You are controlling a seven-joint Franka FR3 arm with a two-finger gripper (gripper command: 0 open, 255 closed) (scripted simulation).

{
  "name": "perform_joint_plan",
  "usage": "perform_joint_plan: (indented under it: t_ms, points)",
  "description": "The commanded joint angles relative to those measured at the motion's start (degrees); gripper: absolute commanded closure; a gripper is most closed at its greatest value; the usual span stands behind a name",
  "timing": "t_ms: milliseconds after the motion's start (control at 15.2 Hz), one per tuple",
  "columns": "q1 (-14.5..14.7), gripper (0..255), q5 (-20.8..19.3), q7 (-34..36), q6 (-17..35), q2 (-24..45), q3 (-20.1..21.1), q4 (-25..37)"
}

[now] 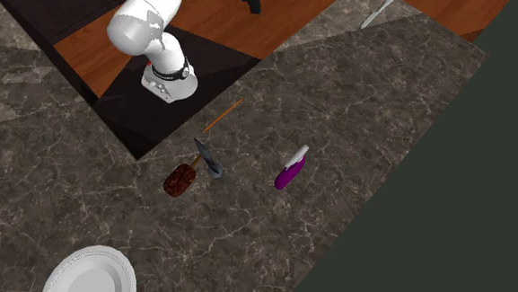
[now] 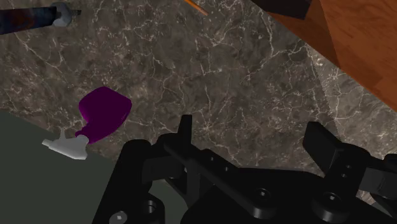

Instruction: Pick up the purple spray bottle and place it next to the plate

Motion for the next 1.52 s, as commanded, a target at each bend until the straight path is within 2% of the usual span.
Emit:
perform_joint_plan:
  t_ms: [0, 462, 858, 1188, 1452]
  points:
    - [0.00, 0, 0.00, 0.00, 0.00, 0.00, 0.00, 0.00]
    - [1.66, 0, -3.21, -20.80, 9.81, -3.42, -13.21, -10.15]
    - [4.10, 0, -4.97, -39.44, 18.18, 0.57, -25.99, -12.98]
    - [9.06, 0, -3.51, -56.09, 24.20, 8.36, -37.82, -10.95]
    - [16.03, 0, 1.24, -70.87, 27.31, 17.06, -48.62, -6.55]
